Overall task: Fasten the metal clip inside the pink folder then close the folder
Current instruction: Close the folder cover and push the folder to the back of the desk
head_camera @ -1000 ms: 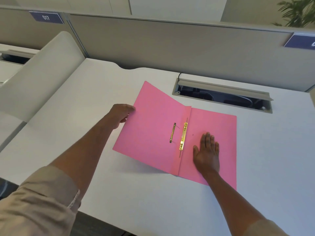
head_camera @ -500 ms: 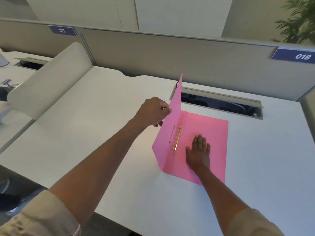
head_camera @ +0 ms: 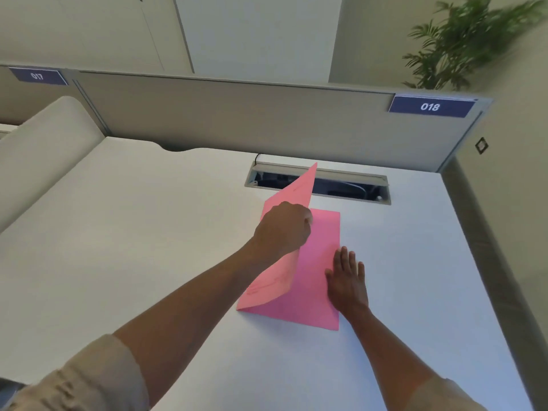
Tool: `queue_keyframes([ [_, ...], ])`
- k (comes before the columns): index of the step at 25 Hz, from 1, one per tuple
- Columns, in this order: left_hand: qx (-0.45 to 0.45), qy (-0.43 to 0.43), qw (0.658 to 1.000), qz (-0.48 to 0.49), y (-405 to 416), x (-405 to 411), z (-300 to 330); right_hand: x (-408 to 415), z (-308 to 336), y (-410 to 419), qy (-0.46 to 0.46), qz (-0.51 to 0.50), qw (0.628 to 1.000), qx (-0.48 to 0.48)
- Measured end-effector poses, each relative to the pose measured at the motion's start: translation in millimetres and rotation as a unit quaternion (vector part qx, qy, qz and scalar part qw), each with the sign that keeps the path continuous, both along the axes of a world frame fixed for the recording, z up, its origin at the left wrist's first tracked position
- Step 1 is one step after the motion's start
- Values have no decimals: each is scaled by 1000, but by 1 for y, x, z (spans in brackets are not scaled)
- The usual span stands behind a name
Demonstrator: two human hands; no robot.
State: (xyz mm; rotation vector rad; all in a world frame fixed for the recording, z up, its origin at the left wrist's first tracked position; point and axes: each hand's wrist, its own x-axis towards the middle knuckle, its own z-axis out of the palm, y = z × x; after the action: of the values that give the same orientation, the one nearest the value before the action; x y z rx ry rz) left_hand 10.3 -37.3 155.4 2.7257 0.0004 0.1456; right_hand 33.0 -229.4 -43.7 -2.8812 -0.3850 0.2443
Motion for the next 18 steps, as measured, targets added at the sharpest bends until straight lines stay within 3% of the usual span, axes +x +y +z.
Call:
queue_keyframes([
  [6,162,48,985,-36,-63,13,-32,4,-6,-39,-30,-18,999,7],
  [18,279,165,939,-111,-132,8,-107,5,-15,-45,-20,-14,1000,4],
])
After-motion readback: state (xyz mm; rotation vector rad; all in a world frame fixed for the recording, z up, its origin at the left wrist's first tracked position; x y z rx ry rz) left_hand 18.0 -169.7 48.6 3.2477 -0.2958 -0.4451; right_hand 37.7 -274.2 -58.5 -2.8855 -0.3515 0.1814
